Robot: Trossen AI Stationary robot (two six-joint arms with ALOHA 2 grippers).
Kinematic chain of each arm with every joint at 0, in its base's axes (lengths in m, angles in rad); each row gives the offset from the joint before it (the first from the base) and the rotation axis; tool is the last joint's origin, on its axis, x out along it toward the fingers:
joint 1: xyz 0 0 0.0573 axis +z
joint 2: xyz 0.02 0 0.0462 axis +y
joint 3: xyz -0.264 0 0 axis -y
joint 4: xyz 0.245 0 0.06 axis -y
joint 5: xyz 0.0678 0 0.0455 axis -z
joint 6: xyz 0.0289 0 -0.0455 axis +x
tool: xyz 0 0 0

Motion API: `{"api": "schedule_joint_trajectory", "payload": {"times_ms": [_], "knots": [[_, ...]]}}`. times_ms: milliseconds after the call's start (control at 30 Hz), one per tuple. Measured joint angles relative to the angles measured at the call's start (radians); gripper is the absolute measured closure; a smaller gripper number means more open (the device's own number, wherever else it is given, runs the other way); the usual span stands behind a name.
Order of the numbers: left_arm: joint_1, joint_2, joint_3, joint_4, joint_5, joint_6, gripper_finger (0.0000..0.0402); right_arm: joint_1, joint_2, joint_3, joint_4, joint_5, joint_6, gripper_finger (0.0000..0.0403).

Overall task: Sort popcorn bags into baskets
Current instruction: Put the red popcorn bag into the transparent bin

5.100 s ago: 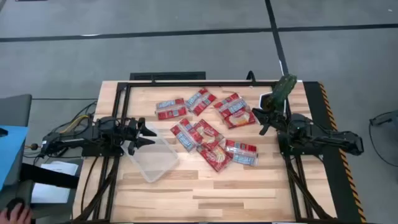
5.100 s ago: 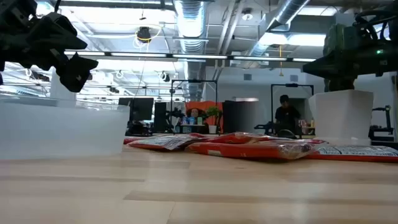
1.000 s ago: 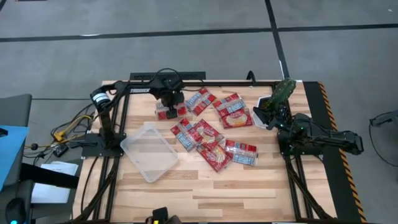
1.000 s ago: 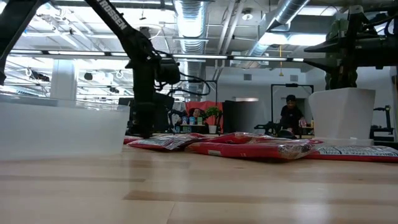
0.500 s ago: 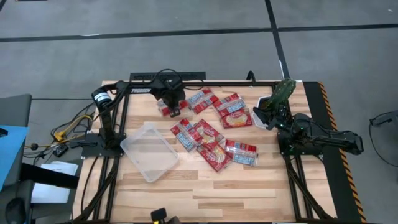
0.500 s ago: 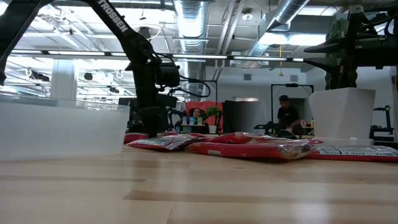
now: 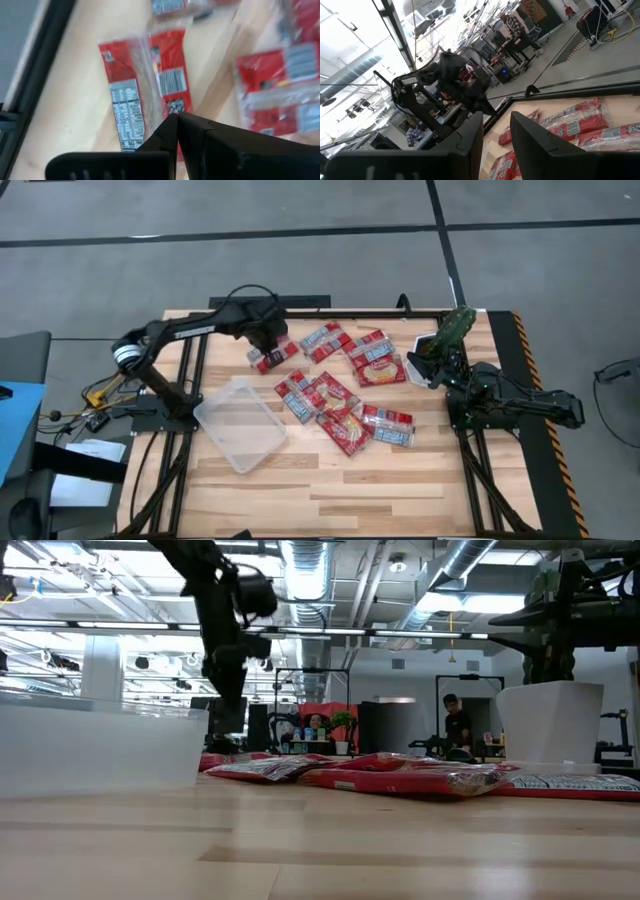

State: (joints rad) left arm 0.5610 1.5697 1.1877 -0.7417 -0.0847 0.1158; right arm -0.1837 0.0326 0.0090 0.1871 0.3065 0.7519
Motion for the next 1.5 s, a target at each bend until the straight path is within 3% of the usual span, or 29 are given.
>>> {"api": "schedule_joint_trajectory", "payload": {"times_ms": [133, 200, 367, 600, 800, 1100, 1200, 1333, 1500], "knots": [[0.01, -0.038, 0.0, 0.01, -0.051, -0.039, 0.0394, 0.0, 0.0, 0.0, -0.004, 0.002, -0.002, 0.0281], [0.029, -0.038, 0.0, 0.009, -0.029, -0.022, 0.0374, 0.0, 0.0, 0.0, -0.008, 0.002, -0.004, 0.0278], [0.093, 0.021, 0.001, 0.011, 0.086, 0.024, 0.028, 0.0, 0.0, 0.001, -0.048, 0.003, -0.011, 0.0259], [0.155, 0.167, 0.001, 0.035, 0.015, 0.074, 0.0123, 0.0, 0.0, 0.002, -0.071, 0.009, -0.031, 0.0223], [0.203, 0.216, 0.001, 0.143, 0.079, 0.102, 0.0074, 0.0, 0.0, 0.002, -0.073, 0.009, -0.031, 0.0206], [0.235, 0.336, 0.007, 0.134, 0.13, 0.117, 0.0082, 0.0, 0.0, 0.001, -0.074, 0.009, -0.03, 0.0212], [0.233, 0.37, 0.008, 0.119, 0.159, 0.107, 0.0102, 0.0, 0.0, 0.001, -0.074, 0.009, -0.03, 0.0217], [0.232, 0.389, 0.01, 0.092, 0.169, 0.097, 0.0181, -0.001, 0.0, 0.001, -0.074, 0.009, -0.03, 0.0224], [0.238, 0.391, 0.009, 0.105, 0.16, 0.097, 0.0332, -0.002, 0.0, 0.001, -0.073, 0.009, -0.027, 0.0231]]}}
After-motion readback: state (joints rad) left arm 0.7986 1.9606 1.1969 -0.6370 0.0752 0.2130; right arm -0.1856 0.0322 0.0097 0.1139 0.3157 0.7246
